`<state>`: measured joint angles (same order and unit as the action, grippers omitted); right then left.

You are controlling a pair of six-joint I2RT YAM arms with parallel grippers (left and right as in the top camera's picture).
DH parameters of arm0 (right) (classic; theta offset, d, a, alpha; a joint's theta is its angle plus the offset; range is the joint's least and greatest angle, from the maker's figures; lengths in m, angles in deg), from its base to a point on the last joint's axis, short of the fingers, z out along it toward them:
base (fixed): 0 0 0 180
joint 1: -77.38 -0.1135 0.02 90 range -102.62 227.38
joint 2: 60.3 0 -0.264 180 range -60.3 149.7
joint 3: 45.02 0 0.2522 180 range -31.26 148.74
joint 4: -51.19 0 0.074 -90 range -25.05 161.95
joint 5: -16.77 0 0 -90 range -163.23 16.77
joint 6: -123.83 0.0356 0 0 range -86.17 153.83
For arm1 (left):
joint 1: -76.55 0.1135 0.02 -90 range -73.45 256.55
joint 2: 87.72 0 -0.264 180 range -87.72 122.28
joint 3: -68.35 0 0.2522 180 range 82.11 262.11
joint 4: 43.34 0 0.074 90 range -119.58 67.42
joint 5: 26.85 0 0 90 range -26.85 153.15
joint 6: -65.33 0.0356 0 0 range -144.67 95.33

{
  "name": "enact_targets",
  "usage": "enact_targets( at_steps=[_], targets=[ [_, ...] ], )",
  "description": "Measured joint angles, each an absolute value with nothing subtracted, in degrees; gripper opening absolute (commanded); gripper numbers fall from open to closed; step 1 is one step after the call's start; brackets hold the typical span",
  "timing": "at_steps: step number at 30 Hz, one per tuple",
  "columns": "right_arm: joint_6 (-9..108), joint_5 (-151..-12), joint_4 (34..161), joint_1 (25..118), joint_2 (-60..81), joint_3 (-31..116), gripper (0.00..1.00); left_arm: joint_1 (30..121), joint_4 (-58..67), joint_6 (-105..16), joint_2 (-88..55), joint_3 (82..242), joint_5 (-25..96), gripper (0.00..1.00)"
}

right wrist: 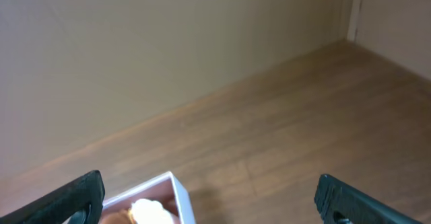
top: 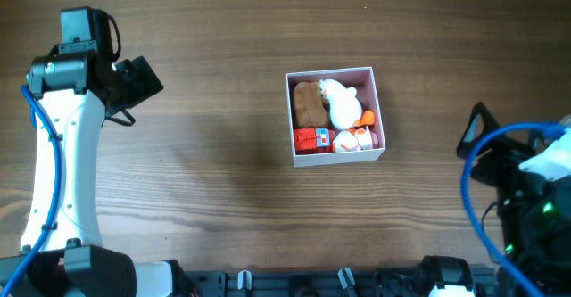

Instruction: Pack container

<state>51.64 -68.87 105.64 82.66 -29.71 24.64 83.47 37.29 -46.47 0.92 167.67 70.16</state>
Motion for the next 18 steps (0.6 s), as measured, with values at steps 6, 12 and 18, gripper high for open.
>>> enact_targets(
  at_steps=[6, 12, 18],
  targets=[
    [47.59, -69.52, 100.46, 82.66, -41.47, 7.07, 1.0, 83.47, 37.31, -46.49, 0.92, 167.67, 70.09, 1.0],
    [46.91, -70.66, 98.86, 82.66, -50.45, -6.42, 1.0, 83.47, 37.31, -46.49, 0.92, 167.67, 70.09, 1.0],
    [46.72, -72.17, 97.03, 82.66, -55.8, -14.11, 1.0, 83.47, 37.31, -46.49, 0.92, 167.67, 70.09, 1.0]
  ],
)
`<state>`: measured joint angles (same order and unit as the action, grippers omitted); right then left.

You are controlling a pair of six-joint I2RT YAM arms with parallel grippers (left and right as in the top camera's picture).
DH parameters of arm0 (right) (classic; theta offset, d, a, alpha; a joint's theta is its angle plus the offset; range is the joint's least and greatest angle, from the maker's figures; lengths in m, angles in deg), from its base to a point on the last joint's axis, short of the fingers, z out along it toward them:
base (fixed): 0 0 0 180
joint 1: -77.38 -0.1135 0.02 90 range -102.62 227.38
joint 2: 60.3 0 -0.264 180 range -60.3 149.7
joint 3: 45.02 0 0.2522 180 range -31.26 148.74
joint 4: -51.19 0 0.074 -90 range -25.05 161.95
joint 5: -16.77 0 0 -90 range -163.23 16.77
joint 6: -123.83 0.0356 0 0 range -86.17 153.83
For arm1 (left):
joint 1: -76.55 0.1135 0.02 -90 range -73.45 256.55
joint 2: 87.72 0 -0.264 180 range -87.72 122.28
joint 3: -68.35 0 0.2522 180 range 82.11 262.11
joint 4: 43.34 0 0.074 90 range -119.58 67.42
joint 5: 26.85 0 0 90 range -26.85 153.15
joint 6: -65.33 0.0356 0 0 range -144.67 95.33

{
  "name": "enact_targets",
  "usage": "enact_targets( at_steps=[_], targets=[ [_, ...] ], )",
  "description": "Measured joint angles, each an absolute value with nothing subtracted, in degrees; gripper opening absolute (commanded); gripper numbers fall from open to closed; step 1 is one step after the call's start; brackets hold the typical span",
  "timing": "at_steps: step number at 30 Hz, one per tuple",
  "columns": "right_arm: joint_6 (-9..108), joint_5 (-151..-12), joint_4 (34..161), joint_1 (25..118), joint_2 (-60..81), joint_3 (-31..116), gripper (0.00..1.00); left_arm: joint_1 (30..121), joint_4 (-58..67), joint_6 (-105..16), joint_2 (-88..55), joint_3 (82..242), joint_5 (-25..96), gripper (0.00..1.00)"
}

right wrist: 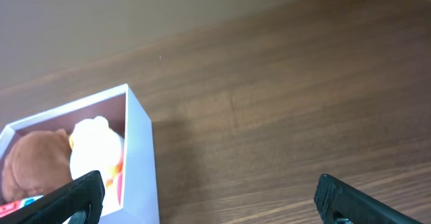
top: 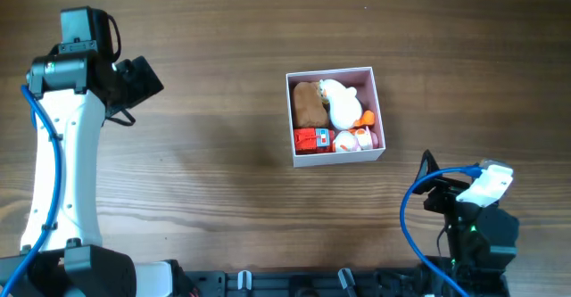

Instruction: Pack container

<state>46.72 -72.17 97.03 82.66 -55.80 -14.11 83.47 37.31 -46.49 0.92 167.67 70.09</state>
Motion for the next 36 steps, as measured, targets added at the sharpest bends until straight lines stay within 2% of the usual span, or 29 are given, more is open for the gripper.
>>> enact_targets(
  at_steps=[11, 36],
  targets=[
    [46.52, -73.65, 97.48, 82.66, -59.1, -21.94, 1.0, 83.47, 37.31, -46.49, 0.92, 167.67, 70.07, 1.0],
    [46.52, -73.68, 97.44, 82.66, -59.15, -21.96, 1.0, 83.01, 37.31, -46.49, 0.26, 167.67, 70.09, 1.0]
  ],
)
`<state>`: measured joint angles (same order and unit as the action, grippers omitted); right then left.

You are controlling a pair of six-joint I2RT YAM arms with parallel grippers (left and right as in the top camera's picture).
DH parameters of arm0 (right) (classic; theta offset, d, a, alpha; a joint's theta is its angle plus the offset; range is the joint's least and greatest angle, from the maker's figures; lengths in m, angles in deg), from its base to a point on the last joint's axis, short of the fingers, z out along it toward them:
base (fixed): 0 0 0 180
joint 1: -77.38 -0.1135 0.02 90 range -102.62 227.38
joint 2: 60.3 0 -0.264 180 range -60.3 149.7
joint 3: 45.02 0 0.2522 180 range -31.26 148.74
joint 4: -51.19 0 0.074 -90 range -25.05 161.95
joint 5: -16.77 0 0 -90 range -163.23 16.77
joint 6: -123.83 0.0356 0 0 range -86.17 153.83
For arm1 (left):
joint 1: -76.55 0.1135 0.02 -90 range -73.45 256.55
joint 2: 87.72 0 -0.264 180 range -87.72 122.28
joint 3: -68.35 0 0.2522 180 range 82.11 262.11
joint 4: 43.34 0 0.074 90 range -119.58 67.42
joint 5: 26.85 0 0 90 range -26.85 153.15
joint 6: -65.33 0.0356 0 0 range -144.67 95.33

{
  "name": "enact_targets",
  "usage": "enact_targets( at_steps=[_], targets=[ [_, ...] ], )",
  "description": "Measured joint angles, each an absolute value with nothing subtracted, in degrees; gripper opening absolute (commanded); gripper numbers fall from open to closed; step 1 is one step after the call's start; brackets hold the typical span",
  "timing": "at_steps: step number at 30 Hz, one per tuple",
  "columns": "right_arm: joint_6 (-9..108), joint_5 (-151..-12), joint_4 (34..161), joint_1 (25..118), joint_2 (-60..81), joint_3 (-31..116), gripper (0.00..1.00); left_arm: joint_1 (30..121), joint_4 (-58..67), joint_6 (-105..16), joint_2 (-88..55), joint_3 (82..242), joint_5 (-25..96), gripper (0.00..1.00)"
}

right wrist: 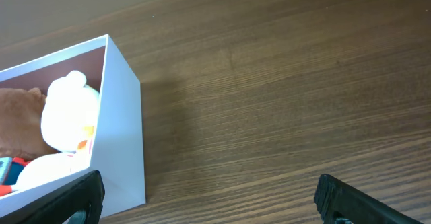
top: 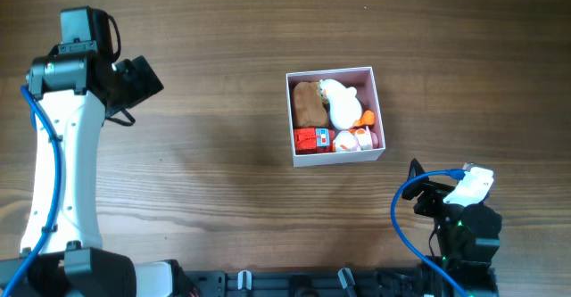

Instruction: Pack container

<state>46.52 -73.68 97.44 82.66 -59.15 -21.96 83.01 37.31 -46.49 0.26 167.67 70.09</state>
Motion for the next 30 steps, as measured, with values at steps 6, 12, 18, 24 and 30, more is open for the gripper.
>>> enact_targets(
  at_steps=[6, 12, 18, 24, 30],
  targets=[
    [46.52, -73.68, 97.44, 82.66, -59.15, -21.96, 1.0, 72.67, 37.35, -46.47, -13.79, 167.38, 70.46, 1.0],
    [46.52, -73.68, 97.4, 82.66, -59.26, -21.96, 1.0, 71.45, 36.39, -46.49, -31.67, 162.82, 73.81, 1.0],
    [46.52, -73.83, 97.4, 82.66, -59.5, -22.13, 1.0, 75.58, 17.42, -45.62, -51.56, 134.8, 70.4, 1.0],
    [46.52, -73.87, 97.46, 82.66, -59.56, -22.2, 1.0, 75.62, 0.63, -44.94, -66.42, 108.72, 65.98, 1.0],
    [46.52, -73.89, 97.42, 82.66, -59.56, -22.22, 1.0, 75.62, 0.0, -44.94, -77.57, 97.75, 64.52, 1.0]
  ],
)
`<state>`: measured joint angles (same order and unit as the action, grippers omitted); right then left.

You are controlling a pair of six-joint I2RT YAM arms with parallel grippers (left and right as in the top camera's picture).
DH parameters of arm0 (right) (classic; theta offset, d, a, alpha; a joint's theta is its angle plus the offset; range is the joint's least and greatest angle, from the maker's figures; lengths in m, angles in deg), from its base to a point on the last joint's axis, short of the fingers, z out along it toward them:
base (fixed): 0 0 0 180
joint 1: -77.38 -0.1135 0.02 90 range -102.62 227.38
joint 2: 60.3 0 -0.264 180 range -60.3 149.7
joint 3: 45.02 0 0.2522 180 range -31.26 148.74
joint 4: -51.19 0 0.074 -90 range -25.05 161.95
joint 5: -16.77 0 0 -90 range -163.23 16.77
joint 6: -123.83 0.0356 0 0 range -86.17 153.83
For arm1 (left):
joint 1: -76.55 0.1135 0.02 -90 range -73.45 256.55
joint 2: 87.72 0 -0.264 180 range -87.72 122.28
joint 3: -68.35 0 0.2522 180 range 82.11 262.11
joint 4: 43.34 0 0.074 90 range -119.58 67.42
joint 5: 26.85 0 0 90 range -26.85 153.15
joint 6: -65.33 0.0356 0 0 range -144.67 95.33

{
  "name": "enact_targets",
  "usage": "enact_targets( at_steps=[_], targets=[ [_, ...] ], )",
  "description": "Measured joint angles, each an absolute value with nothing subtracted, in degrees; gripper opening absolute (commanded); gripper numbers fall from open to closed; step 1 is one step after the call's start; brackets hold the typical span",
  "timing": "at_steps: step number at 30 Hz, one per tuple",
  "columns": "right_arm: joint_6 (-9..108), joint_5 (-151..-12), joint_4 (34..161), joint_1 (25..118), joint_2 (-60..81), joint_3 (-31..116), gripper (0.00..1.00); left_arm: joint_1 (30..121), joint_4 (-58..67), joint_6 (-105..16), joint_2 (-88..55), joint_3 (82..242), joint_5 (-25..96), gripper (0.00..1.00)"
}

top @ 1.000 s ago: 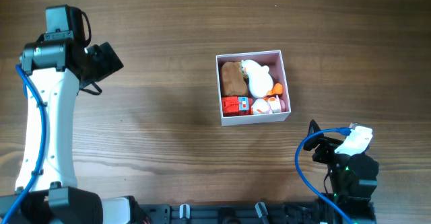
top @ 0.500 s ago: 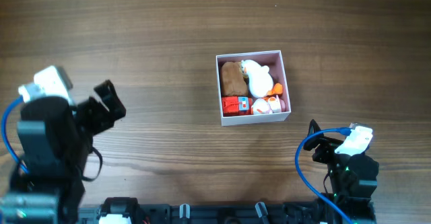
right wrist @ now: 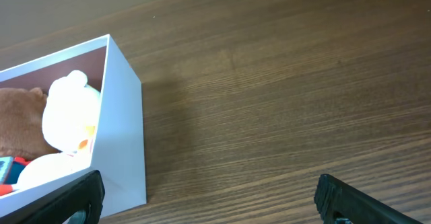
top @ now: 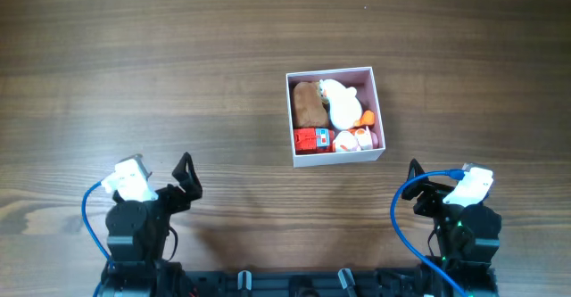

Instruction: Pack container

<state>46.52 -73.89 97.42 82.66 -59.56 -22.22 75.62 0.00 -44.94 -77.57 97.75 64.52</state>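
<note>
The white box [top: 337,160] sits right of the table's middle, packed with a brown plush [top: 309,105], a white plush [top: 339,103], a red packet [top: 312,139] and small orange and white pieces. My right gripper [top: 416,179] is folded back near the front right, apart from the box. In the right wrist view my right gripper [right wrist: 209,200] is open, its fingertips [right wrist: 84,194] wide apart over bare wood, with the box wall [right wrist: 121,136] and white plush [right wrist: 67,113] at left. My left gripper [top: 186,179] is folded at the front left; its jaws are unclear.
Brown wooden tabletop [top: 178,83] surrounds the box on all sides. Blue cables loop beside both arm bases near the front edge [top: 285,279].
My left arm was stretched up the far left side with its gripper near the back left; now it is folded at the front left. Right arm and box are unchanged.
My right arm was at the right edge, seeing only a corner of the box. It then sat folded at the front right, open, and stayed there. The left arm stayed stretched along the left side until now, when it too is folded. The box's contents never changed.
</note>
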Motion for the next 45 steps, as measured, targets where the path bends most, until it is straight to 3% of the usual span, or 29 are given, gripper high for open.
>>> enact_targets(
  at_steps=[9, 45],
  targets=[
    [46.52, -73.89, 97.42, 82.66, -59.56, -22.22, 1.0, 75.62, 0.04, -44.96, -86.57, 90.82, 62.55, 1.0],
    [46.52, -73.87, 97.42, 82.66, -59.56, -22.22, 1.0, 75.62, -0.04, -44.96, -86.88, 90.8, 62.13, 1.0]
  ],
)
